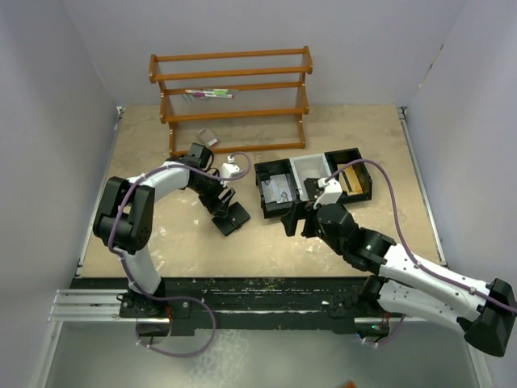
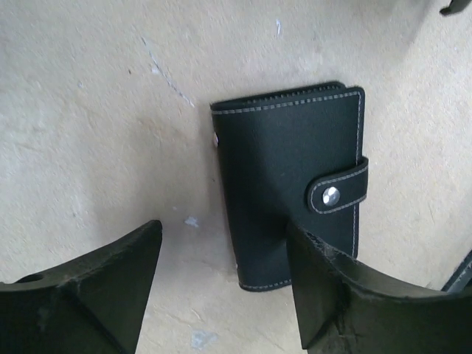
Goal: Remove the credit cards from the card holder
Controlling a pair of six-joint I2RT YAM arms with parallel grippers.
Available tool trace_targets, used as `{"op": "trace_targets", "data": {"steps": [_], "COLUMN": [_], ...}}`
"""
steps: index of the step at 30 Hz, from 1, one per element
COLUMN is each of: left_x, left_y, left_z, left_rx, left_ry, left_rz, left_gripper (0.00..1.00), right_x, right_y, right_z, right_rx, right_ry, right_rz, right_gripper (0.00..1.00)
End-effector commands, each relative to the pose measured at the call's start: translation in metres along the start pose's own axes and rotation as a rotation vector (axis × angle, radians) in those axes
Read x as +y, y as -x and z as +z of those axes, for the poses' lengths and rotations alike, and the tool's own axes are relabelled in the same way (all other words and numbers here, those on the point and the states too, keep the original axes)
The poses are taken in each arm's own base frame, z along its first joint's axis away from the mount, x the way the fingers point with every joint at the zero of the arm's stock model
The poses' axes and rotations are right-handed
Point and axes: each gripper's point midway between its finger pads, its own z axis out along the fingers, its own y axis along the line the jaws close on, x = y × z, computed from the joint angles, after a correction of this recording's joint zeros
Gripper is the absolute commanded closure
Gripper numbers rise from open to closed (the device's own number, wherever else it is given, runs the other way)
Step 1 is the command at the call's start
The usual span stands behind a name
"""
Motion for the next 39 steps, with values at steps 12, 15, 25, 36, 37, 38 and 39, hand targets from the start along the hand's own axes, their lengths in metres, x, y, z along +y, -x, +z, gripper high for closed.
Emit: {"op": "trace_targets", "data": {"steps": [12, 15, 25, 36, 37, 38, 39], "left_x": [-0.020, -0.019, -0.062, -0.078, -0.073, -0.067, -0.061], "left_y": [-0.014, -0.014, 0.045, 0.026, 0.021, 0.017, 0.014], "left_z": [0.009, 0.002, -0.061, -0.083, -0.079, -0.075, -0.071], "left_rx": [0.046, 0.027, -0.150, -0.144, -0.136, -0.130, -0.124], "left_ry": [0.032, 0.072, -0.012, 0.014, 0.034, 0.056, 0.072], "left_rz": [0.046, 0.061, 0.044, 0.073, 0.079, 0.088, 0.095], "left_gripper": [0.73, 0.95, 1.00, 0.20, 0.11, 0.06, 0.04], "right_x": [0.006, 0.005, 0.035, 0.082, 0.080, 0.077, 0.077], "right_y": [0.008, 0.003, -0.007, -0.026, -0.029, -0.033, -0.036], "right_z": [-0.006, -0.004, 0.005, 0.034, 0.037, 0.041, 0.044], "right_rx": [-0.026, -0.014, 0.032, 0.132, 0.134, 0.143, 0.148], "right_ry": [0.028, 0.027, 0.112, 0.227, 0.211, 0.189, 0.180], "right_rz": [0.015, 0.011, 0.009, 0.151, 0.155, 0.167, 0.173], "right_gripper": [0.08, 0.09, 0.11, 0.09, 0.09, 0.09, 0.09]}}
